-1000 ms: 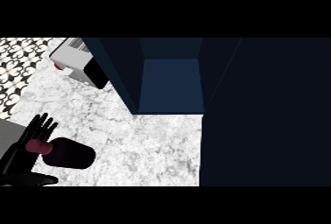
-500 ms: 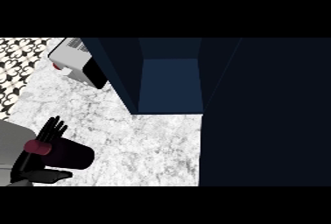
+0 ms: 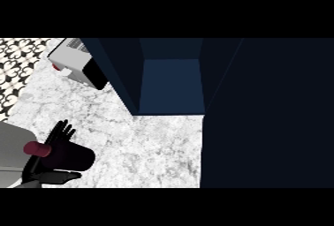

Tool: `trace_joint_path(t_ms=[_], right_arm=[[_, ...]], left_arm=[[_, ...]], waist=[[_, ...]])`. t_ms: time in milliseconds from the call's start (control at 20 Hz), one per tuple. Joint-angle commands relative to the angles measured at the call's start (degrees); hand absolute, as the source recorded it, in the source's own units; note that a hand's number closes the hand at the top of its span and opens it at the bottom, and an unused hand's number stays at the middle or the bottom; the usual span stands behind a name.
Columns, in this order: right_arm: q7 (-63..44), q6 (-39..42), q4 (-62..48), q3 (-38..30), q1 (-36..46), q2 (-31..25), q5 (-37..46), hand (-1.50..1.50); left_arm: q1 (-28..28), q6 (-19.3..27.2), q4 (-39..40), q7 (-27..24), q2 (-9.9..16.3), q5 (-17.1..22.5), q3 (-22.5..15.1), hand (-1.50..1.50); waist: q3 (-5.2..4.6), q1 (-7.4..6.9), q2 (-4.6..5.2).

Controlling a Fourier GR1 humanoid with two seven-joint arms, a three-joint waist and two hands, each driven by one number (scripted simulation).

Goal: Pick up the wine, place it into the cabinet and close the cabinet

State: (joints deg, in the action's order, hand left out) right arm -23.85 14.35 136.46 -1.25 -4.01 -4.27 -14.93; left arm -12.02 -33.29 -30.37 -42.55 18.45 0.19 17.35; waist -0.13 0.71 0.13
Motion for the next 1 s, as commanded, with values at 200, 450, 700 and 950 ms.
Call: trace_joint_path(t_ms=[200, 450, 700, 950], right_arm=[[0.51, 0.49, 1.20, -0.41, -1.10, -0.12, -0.11, -1.50], [2.37, 1.10, -1.53, -1.03, -1.39, 0.49, -0.96, -1.50], [3.97, 1.35, -3.83, 0.29, 0.44, 0.83, 2.24, -1.50], [2.49, 2.40, -1.23, -1.50, -0.89, -0.70, -1.21, -1.50]], left_arm=[[-0.87, -10.49, 4.18, -7.20, -1.26, 2.05, -1.23, -1.50], [-2.20, -9.31, 7.21, -9.50, -1.06, 1.26, -2.25, -1.50], [-4.05, -11.91, 8.06, -8.65, 0.64, 1.93, -3.01, 1.50], [-3.76, -9.15, 9.40, -11.58, -1.01, 0.70, -4.75, 1.50]], waist=[[-0.03, 0.08, 0.03], [-0.03, 0.21, 0.16], [-0.07, 0.01, 0.26], [-0.12, 0.57, 0.27]])
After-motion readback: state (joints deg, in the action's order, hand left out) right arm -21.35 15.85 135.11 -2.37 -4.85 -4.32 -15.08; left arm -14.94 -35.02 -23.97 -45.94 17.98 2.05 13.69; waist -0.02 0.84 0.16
